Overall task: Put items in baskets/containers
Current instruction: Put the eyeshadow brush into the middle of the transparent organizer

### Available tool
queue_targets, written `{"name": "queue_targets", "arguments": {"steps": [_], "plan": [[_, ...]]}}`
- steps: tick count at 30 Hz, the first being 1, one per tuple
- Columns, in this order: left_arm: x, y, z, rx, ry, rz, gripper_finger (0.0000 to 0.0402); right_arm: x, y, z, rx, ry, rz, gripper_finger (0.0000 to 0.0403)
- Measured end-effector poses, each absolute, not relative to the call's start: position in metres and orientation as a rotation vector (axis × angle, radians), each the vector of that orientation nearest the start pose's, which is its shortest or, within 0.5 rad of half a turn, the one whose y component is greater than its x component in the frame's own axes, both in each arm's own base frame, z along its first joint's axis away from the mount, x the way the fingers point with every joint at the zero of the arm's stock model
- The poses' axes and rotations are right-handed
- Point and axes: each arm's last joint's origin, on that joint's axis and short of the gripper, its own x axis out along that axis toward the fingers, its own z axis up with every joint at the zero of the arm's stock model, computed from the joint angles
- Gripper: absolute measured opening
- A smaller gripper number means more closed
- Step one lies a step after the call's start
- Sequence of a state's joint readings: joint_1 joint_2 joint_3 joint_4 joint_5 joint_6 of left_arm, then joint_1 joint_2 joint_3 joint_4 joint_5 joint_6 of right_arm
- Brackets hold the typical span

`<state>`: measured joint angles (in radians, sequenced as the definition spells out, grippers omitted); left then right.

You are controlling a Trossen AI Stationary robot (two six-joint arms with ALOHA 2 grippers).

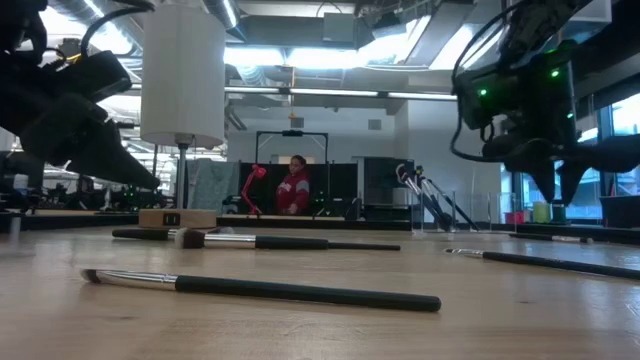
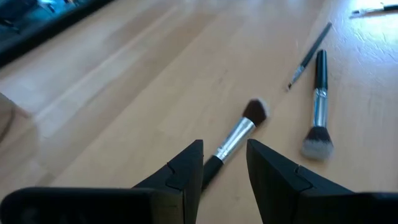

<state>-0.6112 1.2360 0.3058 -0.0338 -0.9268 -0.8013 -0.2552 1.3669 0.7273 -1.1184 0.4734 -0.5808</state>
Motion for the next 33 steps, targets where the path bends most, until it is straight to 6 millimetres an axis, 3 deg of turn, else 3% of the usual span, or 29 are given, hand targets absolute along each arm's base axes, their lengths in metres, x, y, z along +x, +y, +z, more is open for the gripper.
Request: {"name": "queue_targets", "arguments": {"steps": [4, 6, 13, 19, 25, 29, 33], "plan": [[0.157, -0.084, 0.121, -0.122, 0.544, 0.496, 0.0118, 0.173, -0.072, 0.167, -0.221, 1.822, -0.306, 0.0097], [0.157, -0.085, 0.121, -0.131, 0.548, 0.484, 0.0118, 0.171, -0.078, 0.167, -0.022, 1.76, -0.339, 0.0097], [0.154, -0.089, 0.121, -0.149, 0.543, 0.466, 0.0118, 0.176, -0.089, 0.179, -0.019, 1.712, -0.514, 0.0097], [0.154, -0.089, 0.122, -0.135, 0.513, 0.489, 0.0118, 0.205, -0.092, 0.214, 0.164, 1.472, -0.492, 0.0097], [0.155, -0.089, 0.123, -0.118, 0.505, 0.494, 0.0118, 0.226, -0.064, 0.267, 0.176, 0.998, -0.367, 0.0097], [0.156, -0.088, 0.124, -0.106, 0.449, 0.54, 0.0118, 0.214, -0.038, 0.302, 0.087, 0.684, -0.333, 0.0097], [0.169, -0.084, 0.129, -0.094, 0.386, 0.568, 0.0118, 0.193, -0.021, 0.316, 0.044, 0.374, -0.3, 0.0097]]}}
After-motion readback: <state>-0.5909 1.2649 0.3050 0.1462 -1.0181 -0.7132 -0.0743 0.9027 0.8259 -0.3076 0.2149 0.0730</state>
